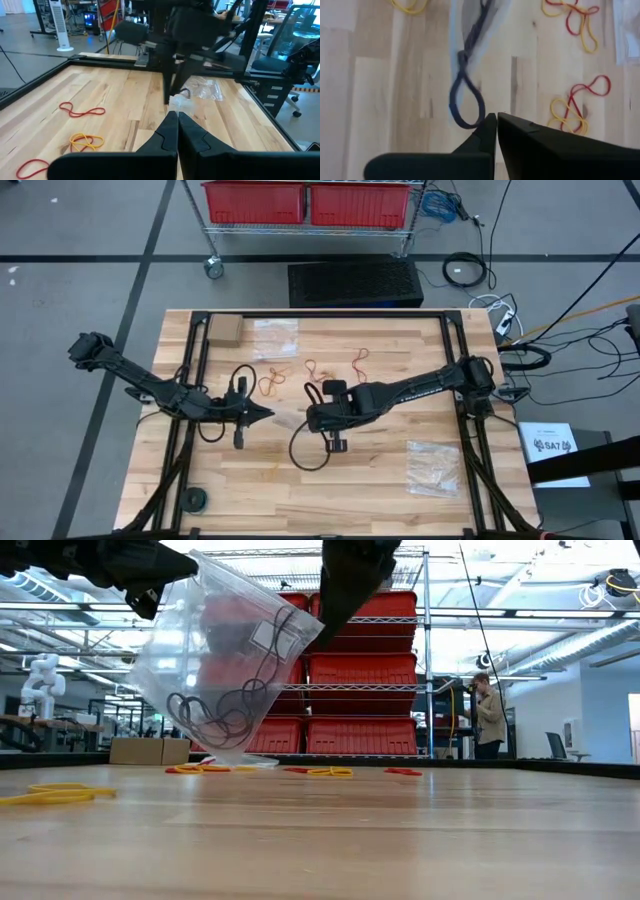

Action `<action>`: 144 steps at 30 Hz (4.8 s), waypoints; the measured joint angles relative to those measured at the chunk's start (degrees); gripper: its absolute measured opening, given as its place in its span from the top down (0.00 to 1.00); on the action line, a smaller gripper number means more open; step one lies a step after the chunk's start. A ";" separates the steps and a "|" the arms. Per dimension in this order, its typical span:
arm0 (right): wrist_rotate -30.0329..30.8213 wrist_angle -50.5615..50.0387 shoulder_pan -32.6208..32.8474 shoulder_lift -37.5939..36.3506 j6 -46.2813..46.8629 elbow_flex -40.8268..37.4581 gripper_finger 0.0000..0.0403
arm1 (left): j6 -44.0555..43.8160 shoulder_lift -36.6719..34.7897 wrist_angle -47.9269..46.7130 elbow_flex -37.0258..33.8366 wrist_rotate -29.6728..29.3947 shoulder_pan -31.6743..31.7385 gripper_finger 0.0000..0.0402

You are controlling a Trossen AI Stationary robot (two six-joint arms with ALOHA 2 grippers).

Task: Sort rubber bands
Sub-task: Put the purple rubber band into the top right transparent zip lock bag, then close the top right transparent zip lock bag

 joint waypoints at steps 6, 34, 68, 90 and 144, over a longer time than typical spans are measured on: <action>0.31 0.62 0.61 0.00 0.94 2.78 1.00 | 0.00 0.00 0.00 -0.02 0.00 0.00 1.00; 0.31 15.37 -1.49 0.00 -2.37 5.64 1.00 | -0.04 2.16 2.67 -0.04 0.00 0.20 1.00; -2.64 8.68 -1.09 0.02 10.28 4.66 0.99 | -0.04 2.14 2.60 -0.04 0.00 0.20 1.00; -5.86 15.55 -2.99 2.45 5.65 6.86 1.00 | 0.50 2.14 4.67 -0.04 -0.02 0.20 1.00; 9.27 7.80 3.97 -13.10 17.53 -25.76 1.00 | 5.34 12.83 1.49 4.56 -6.85 0.20 1.00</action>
